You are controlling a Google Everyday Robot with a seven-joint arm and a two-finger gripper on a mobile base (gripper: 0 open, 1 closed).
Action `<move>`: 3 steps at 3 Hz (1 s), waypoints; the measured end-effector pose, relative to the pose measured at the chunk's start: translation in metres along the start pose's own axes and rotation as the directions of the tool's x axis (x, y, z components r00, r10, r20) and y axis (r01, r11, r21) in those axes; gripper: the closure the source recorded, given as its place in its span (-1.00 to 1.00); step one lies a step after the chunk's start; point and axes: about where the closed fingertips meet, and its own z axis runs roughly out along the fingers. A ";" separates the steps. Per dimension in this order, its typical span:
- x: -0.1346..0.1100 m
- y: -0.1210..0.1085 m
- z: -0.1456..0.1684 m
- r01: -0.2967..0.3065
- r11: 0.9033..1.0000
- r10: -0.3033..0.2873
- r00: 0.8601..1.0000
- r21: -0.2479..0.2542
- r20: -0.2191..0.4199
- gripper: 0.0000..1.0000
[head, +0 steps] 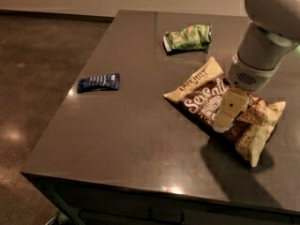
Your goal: Pick brown chip bag
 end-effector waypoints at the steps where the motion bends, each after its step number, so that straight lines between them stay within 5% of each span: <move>1: 0.002 0.000 0.016 -0.055 0.998 0.055 0.998 0.000 -0.011 -1.00; 2: 0.001 -0.001 0.024 -0.098 0.995 0.098 0.995 -0.018 -0.012 -0.70; 3: -0.008 0.001 0.023 -0.126 0.990 0.127 0.992 -0.057 0.019 -0.05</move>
Offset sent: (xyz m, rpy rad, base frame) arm 0.0075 0.0003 -0.0323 0.0428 0.0515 -0.1502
